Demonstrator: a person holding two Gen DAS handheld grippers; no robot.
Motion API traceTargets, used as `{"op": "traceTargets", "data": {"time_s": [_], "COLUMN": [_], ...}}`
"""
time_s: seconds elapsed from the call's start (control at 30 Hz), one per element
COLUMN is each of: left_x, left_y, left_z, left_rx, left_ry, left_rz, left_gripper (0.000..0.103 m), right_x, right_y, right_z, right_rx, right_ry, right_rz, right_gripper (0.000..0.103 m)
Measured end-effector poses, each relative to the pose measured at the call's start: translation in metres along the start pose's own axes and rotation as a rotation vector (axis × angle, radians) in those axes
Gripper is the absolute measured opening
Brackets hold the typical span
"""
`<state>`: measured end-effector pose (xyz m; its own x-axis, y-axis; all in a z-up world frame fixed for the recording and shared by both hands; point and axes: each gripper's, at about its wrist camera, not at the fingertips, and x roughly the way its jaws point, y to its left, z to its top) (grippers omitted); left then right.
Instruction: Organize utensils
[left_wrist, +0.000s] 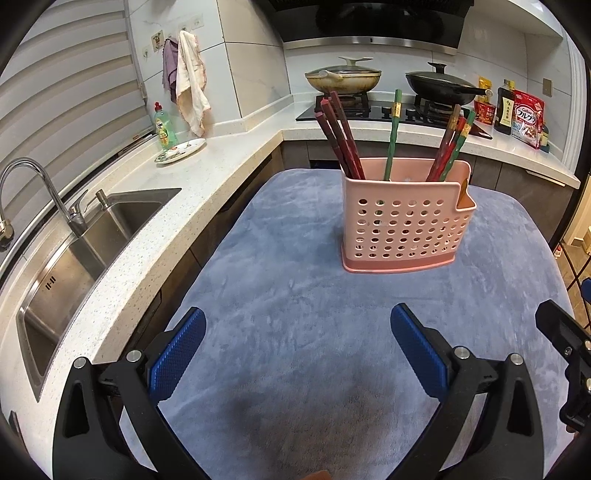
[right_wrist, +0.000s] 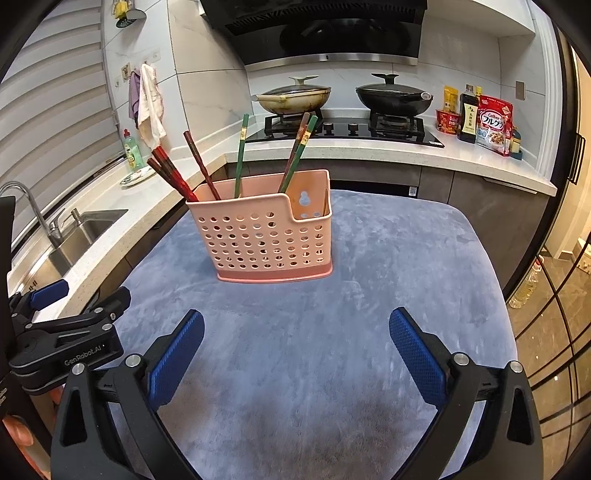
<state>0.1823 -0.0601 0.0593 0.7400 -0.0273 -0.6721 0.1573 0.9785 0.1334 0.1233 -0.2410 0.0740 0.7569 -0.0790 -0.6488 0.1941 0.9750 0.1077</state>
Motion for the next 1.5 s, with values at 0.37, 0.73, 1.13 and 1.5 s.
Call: {"op": "traceTargets", "data": {"time_s": [0.37,0.73,1.13,1.5], "left_x": [0.004,0.005,0.005,0.003], "left_y": [-0.007,-0.007,-0.007,-0.007], "left_z": [0.008,0.012,0.013,0.015], "left_rx": [0.006,0.005,0.004,0.009], "left_ry": [-0.015,-0.018,-0.022,-0.029], "left_rz": [0.013,0.016,0.017,0.013], "left_gripper": [0.096,0.096,0.096,0.096], "right_x": [0.012,0.016,0.017,0.016], "right_y": [0.000,-0.001,-0.001,0.000], "right_z": [0.009,0.010,0.011,0.012], "right_rx": [0.005,0.010,0.008,0.000], "right_ry": [0.008,0.013,0.014,0.008], "right_rz": [0.001,-0.003,-0.005,-0.015], "right_gripper": [0.097,0.097,0.097,0.097]}}
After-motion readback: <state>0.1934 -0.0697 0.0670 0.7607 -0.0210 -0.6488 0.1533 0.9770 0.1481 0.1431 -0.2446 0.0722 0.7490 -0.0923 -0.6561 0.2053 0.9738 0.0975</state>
